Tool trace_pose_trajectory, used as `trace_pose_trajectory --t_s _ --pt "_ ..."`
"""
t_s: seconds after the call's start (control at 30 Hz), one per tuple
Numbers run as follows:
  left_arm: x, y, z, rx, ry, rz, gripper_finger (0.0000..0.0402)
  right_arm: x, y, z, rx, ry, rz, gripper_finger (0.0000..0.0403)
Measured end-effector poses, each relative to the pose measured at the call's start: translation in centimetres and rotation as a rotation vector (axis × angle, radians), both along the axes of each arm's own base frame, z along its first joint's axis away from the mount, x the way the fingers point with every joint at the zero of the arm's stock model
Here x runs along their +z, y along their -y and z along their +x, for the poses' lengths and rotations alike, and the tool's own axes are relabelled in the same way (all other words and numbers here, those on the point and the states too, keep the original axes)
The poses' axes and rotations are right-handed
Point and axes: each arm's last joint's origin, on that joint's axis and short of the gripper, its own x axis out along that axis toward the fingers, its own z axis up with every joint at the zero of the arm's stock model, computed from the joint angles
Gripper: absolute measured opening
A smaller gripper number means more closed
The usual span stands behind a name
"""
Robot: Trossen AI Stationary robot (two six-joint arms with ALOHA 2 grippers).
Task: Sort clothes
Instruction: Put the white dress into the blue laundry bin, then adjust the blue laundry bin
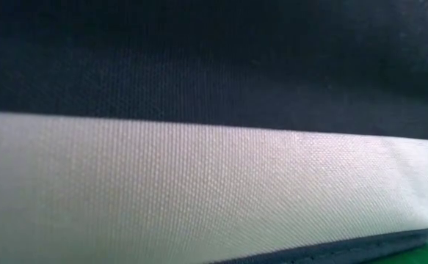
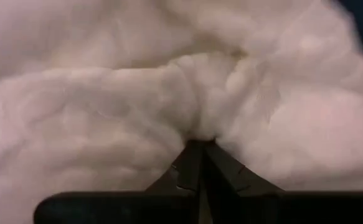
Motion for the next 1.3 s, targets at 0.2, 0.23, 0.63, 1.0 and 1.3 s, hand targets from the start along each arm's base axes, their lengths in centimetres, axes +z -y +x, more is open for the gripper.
trace_pose_trajectory --t_s 0.2,0.23,0.63,1.0,1.3 --pt "-2.4 0.0 -0.8 -0.035 -0.119 -0.018 0.0000 -1.4 -0.4 1.0 -0.002 -0.048 -0.022 0.0011" --pt "-2.7 -0.1 -0.9 -0.037 -0.131 -0.016 0.0000 -1.6 -0.5 1.2 -0.003 -0.055 -0.025 0.0011" --pt "1.7 0.0 -1.0 -0.108 -0.168 0.041 0.0000 -2.7 -0.8 2.1 -0.012 -0.102 -0.035 0.0011" --pt "6.3 0.7 -5.6 -0.092 -0.459 0.178 0.0000 -3.7 -0.2 1.0 -0.068 -0.222 -0.015 0.0011" --pt "4.3 0.5 -7.2 -0.085 -0.558 0.303 0.0000 -3.9 -0.1 1.1 -0.089 -0.216 -0.029 0.0011"
